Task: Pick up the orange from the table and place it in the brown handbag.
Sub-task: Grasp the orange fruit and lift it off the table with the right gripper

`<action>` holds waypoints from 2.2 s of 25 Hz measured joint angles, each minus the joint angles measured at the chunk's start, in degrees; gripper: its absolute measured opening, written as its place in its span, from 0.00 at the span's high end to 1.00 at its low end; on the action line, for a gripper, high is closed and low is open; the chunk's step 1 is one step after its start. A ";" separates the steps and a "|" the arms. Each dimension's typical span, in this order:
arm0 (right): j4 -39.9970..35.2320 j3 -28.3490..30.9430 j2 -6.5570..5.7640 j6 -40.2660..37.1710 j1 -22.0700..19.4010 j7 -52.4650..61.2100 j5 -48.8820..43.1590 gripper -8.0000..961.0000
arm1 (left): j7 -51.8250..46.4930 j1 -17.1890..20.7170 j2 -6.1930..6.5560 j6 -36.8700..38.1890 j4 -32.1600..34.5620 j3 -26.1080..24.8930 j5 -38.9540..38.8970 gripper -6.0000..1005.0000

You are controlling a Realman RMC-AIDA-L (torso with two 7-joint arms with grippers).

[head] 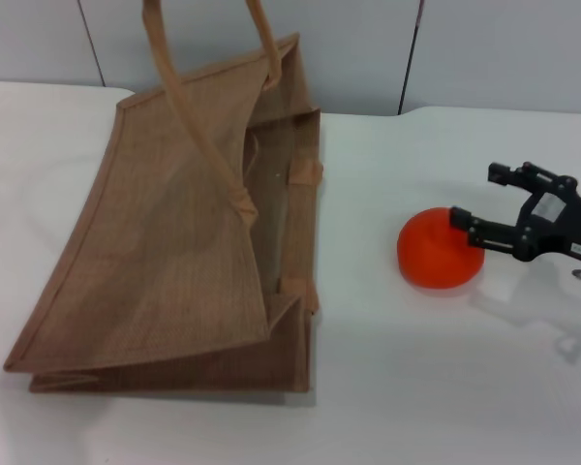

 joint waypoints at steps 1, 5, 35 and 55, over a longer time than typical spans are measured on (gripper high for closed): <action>0.00 -0.61 0.00 -0.70 0.19 0.70 -0.27 0.08 | -0.20 0.02 0.00 -0.01 0.27 0.00 0.00 0.87; 0.00 -2.67 -0.01 -2.24 0.71 1.92 -0.61 0.08 | -0.46 -0.17 0.01 -0.37 1.11 0.01 -0.04 0.87; 2.92 -7.11 0.23 -11.31 2.98 5.78 -2.02 0.08 | -0.53 -1.25 -0.08 -0.58 3.86 -0.01 0.08 0.87; 1.53 -12.90 0.12 -13.54 4.63 13.10 -2.05 0.44 | -0.54 -1.36 0.12 -0.70 3.86 0.01 0.71 0.87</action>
